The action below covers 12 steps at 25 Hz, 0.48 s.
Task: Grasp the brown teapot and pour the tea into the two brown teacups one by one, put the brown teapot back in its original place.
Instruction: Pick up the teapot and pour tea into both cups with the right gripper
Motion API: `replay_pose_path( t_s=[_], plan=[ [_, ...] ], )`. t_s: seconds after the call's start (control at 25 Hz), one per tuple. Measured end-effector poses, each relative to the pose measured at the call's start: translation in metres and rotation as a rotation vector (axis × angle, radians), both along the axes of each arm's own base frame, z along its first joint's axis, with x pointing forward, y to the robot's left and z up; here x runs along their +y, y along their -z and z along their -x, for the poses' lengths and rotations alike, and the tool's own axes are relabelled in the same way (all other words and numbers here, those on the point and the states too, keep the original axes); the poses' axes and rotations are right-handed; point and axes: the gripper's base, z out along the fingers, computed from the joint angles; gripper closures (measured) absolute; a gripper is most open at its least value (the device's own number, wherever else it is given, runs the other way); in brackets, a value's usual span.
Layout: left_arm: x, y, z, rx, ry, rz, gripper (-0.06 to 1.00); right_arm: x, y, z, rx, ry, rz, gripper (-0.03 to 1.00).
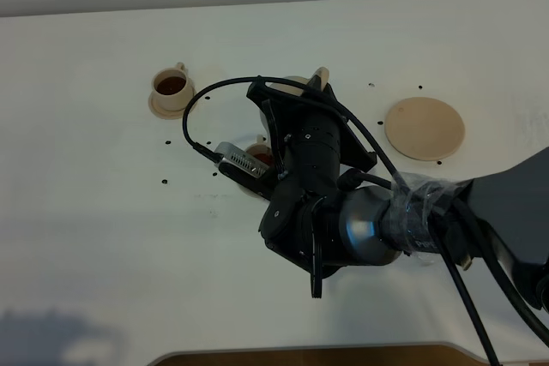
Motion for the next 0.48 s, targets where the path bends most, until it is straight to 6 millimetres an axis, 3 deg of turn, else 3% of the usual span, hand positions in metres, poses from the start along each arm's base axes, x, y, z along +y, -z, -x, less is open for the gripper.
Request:
replay_pose_path(
  t_s=[0.48],
  plan=[
    [0.0, 0.0, 0.0, 0.0, 0.0, 0.0, 0.46, 0.0021, 0.0, 0.0018, 0.009, -0.023, 0.048, 0.85]
  ],
)
